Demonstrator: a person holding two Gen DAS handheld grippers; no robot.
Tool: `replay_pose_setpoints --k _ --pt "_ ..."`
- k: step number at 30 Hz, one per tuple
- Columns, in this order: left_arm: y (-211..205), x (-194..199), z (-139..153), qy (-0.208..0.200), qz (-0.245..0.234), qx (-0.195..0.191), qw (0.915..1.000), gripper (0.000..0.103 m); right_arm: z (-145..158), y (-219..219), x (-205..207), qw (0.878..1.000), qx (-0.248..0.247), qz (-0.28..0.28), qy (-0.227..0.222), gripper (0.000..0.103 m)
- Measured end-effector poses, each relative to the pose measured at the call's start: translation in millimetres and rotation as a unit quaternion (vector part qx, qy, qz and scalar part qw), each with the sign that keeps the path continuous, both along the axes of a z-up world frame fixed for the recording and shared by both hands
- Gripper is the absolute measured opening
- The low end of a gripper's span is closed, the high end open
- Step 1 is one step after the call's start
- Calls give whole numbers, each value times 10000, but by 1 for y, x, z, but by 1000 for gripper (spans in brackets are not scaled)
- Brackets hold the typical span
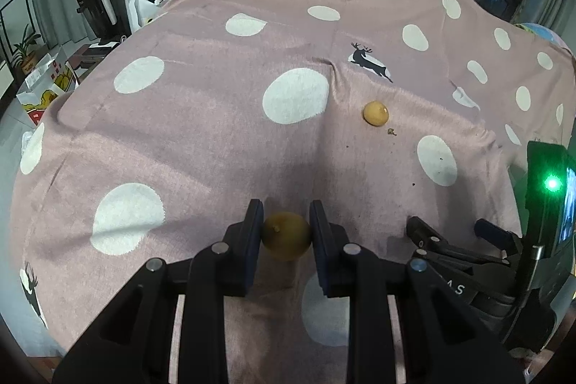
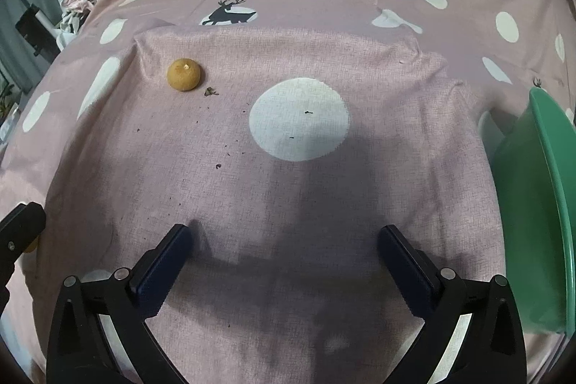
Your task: Organize fruits
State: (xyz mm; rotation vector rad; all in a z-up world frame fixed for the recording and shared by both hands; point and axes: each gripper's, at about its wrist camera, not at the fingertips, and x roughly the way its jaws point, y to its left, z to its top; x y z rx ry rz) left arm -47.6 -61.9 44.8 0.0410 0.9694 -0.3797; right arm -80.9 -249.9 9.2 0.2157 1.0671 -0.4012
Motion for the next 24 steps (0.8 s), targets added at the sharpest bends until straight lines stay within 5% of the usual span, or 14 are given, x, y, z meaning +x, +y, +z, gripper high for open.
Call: replay_pose_setpoints --k 24 --pt "-4 -7 5 -116 -61 4 9999 26 0 1 -1 10000 -10 -7 -11 102"
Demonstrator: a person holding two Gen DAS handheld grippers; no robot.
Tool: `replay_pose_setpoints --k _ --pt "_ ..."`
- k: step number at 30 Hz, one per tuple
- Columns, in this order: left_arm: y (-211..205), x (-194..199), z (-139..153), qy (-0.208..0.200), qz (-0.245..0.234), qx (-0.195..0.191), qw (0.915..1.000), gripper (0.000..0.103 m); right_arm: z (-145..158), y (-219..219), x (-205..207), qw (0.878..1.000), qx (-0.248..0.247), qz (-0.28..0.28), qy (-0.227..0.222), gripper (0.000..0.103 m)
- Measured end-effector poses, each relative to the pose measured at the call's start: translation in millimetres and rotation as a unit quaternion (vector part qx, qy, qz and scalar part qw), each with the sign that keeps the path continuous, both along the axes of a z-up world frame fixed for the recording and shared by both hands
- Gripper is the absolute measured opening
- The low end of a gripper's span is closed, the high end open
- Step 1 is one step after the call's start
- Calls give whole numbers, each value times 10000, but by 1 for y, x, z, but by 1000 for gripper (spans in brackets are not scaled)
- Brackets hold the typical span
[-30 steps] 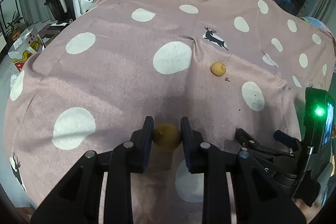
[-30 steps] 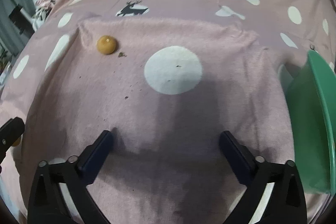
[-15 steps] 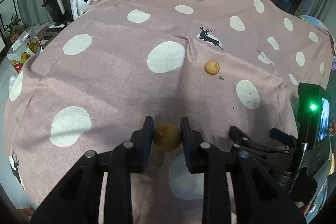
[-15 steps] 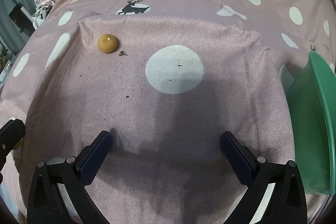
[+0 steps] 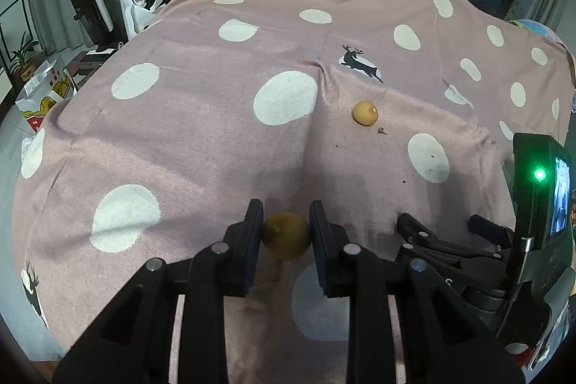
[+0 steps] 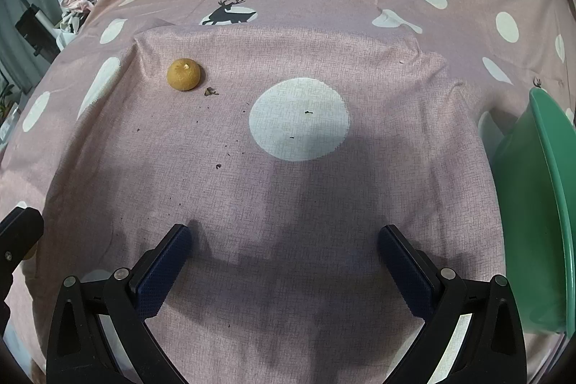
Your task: Organize fruits
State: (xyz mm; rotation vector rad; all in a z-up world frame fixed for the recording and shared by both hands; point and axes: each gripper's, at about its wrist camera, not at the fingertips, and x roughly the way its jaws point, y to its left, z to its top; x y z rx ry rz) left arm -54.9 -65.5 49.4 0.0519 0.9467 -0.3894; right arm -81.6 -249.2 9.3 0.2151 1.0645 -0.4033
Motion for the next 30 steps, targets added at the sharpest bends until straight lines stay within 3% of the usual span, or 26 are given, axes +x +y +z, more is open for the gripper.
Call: replay_pose_setpoints --k 30 --pt "4 1 3 44 -5 -162 9999 26 1 0 0 10000 -9 -7 -7 102"
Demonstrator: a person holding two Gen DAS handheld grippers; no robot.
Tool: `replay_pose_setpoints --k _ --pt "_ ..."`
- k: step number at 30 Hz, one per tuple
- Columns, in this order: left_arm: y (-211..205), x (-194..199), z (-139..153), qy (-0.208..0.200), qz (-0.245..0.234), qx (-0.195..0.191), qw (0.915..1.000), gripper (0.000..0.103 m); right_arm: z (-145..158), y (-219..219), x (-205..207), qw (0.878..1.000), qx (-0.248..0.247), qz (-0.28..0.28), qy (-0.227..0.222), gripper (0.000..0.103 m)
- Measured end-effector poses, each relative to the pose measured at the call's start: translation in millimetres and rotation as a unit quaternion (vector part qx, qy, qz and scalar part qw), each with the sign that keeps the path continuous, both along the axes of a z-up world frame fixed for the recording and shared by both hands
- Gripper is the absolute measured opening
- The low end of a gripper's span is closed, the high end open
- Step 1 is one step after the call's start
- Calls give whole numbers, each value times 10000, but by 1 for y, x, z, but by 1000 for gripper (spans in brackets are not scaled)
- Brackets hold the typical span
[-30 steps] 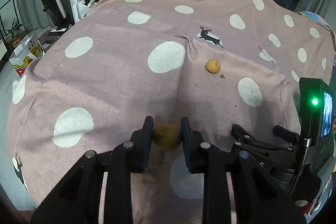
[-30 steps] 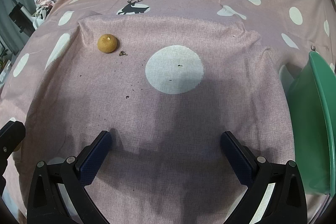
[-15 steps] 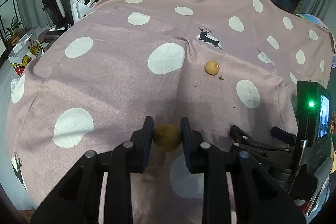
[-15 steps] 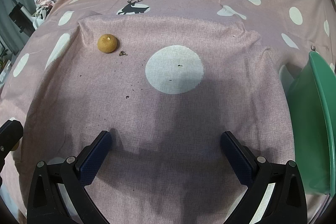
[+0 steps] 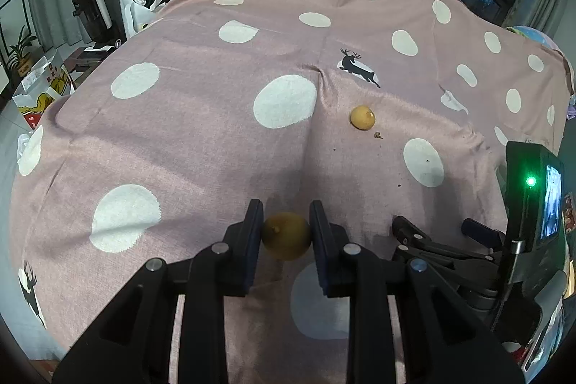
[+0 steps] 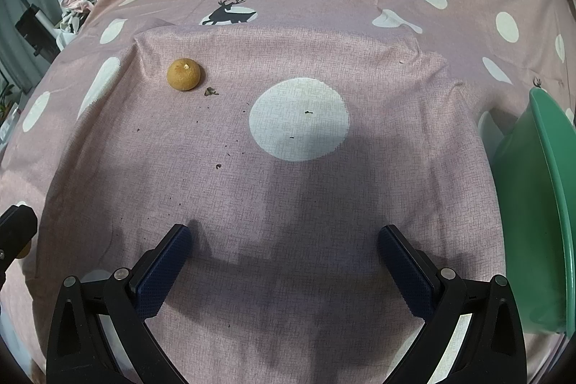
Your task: Organize fruits
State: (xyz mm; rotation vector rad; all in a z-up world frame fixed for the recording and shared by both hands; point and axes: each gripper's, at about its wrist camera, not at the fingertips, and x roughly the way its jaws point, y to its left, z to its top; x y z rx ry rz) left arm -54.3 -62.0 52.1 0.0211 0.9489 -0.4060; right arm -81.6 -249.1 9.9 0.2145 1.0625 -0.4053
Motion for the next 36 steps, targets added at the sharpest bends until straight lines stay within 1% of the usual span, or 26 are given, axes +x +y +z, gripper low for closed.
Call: replay_pose_setpoints --k 10,27,36 --pt "0 -1 2 -11 -35 -40 10000 26 0 0 0 10000 -3 -3 -3 102" --pt "8 3 6 86 -64 -313 9995 26 0 0 -1 10000 -10 -5 -9 102" --pt "11 7 7 132 -118 -381 9991 26 0 0 -1 10000 -13 -6 -11 102"
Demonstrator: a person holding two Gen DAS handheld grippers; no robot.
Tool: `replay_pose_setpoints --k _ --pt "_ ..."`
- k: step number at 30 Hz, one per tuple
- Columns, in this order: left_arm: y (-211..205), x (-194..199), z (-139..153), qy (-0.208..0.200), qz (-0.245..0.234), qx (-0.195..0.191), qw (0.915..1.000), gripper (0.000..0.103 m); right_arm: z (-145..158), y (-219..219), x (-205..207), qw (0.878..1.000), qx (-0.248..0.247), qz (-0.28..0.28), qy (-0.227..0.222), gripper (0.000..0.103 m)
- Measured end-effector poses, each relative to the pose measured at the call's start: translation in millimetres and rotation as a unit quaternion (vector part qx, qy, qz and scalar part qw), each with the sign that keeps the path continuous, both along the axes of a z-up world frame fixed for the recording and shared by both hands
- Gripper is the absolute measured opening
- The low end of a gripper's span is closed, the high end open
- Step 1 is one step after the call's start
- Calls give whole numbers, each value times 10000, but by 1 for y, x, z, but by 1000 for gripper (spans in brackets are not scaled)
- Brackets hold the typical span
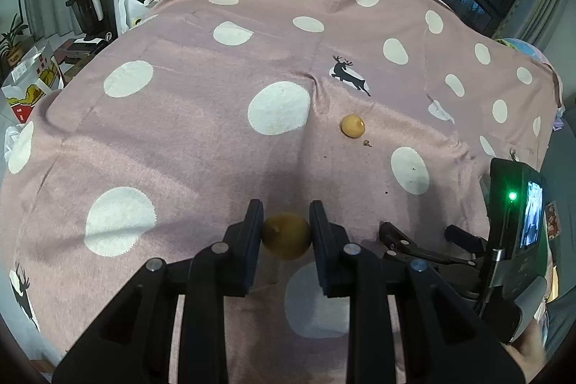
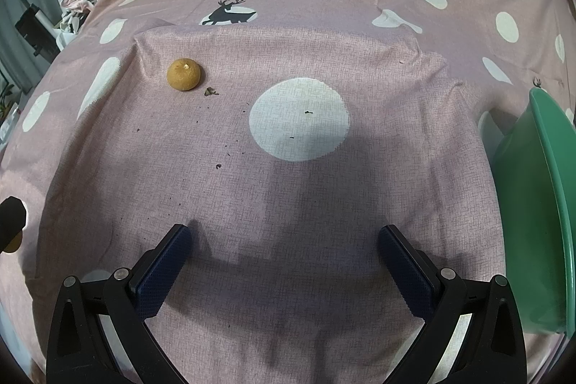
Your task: Organize fruits
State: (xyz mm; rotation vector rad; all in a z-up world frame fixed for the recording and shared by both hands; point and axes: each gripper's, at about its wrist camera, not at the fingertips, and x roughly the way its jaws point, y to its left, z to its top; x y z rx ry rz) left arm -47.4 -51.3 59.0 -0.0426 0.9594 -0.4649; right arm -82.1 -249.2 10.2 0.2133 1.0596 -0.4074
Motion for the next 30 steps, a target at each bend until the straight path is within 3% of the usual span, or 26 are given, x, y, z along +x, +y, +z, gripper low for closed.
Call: replay_pose_setpoints --k 10,11,13,15,17,21,25,30 --pt "3 0 4 -37 -41 -100 9999 26 1 0 4 10000 30 -6 75 100" --pt "4 0 5 -34 -52 -143 9999 26 2 0 3 9999 40 10 103 96" --pt "5 1 6 -4 -79 -227 9997 26 14 3 7 9999 -131 52 71 70" --pt "7 3 6 13 -90 -258 9996 26 31 3 12 9993 -312 46 -179 69" --pt "8 5 6 55 -70 -296 9995 26 44 1 20 9987 -35 102 -505 69" --pt "11 7 8 94 -64 -411 9991 26 48 -10 57 9886 1223 275 -829 69" --pt "13 9 9 106 -67 -440 9990 26 40 -6 88 9887 1293 172 -741 56" --pt "13 10 8 158 -83 -490 9986 26 26 -4 107 9915 1122 5 -653 46"
